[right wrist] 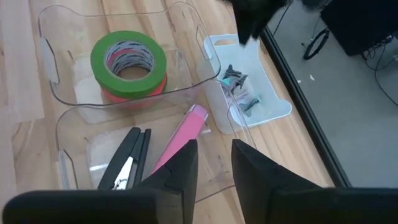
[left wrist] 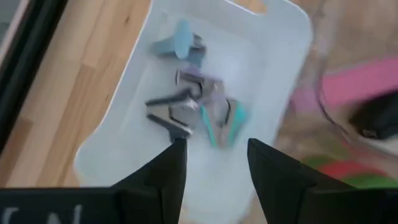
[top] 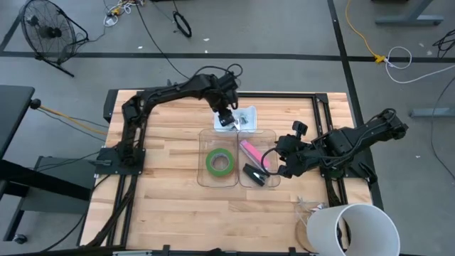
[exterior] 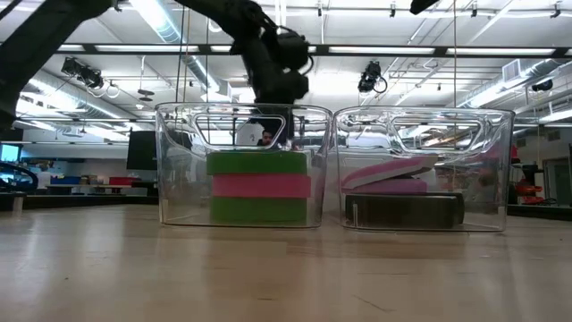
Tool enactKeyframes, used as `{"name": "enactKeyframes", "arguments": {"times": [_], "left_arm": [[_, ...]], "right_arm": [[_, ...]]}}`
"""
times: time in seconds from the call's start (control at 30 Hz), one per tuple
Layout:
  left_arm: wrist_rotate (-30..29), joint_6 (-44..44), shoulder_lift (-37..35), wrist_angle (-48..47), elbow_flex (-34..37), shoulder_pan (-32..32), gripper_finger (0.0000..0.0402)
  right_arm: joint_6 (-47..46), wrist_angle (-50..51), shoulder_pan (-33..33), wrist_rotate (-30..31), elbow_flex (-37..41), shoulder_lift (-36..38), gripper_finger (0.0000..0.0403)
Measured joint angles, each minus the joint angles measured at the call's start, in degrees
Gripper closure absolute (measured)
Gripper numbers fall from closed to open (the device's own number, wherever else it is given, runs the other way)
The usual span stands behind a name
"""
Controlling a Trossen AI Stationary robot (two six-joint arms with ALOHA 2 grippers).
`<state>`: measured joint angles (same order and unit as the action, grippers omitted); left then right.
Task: Pick and place Stapler, Stapler remover, tape
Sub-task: Return to Home Position
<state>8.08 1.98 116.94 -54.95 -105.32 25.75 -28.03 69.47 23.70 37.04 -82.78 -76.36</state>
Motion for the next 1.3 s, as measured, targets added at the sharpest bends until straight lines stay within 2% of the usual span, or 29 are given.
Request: {"name": "enactKeyframes", "arguments": {"times": [0.2, 0.43, 0.5, 0.6, 0.7, 0.9, 1.1, 1.2, 1.3], "left_arm": [[0.3, 3.8, -7.6, -4.1, 0.0, -1.8, 0.0226], [1.6, 6.1, -19.2, -7.5, 0.0, -5.5, 0.0225], [1.3, 6.0, -22.2, -10.0, 0.0, -6.8, 0.0225], [0.3, 6.1, -26.6, -13.9, 0.0, -8.1, 0.0225], [0.3, 2.5, -30.2, -17.7, 0.0, -9.1, 0.0225], [0.3, 1.7, -35.0, -16.3, 0.0, -10.2, 0.0225], [0.6, 1.6, -36.0, -13.6, -0.1, -9.4, 0.0225], [0.5, 1.7, -35.9, -11.8, 0.0, -8.0, 0.0225], [-3.1, 1.7, -37.6, -6.0, 3.3, -8.9, 0.0225]], "right_arm": [[0.6, -0.2, 0.0, 0.7, 0.0, 0.0, 0.0305], [1.5, -1.1, 0.0, 10.1, 0.0, 0.0, 0.0305], [1.5, -2.1, 0.0, 10.5, 0.0, -0.1, 0.0305], [1.5, -3.8, 0.0, 6.8, 0.0, -0.1, 0.0305], [1.5, -6.8, 0.0, 0.7, 0.0, -0.1, 0.0305], [1.5, -16.1, 0.0, -11.7, 0.0, -0.1, 0.0305], [1.5, -26.9, -0.4, -22.0, 0.0, -0.2, 0.0305], [1.5, -32.4, -1.2, -24.0, 0.0, -0.2, 0.0305], [1.5, -36.4, -1.3, -24.1, 0.0, 0.4, 0.0305]]}}
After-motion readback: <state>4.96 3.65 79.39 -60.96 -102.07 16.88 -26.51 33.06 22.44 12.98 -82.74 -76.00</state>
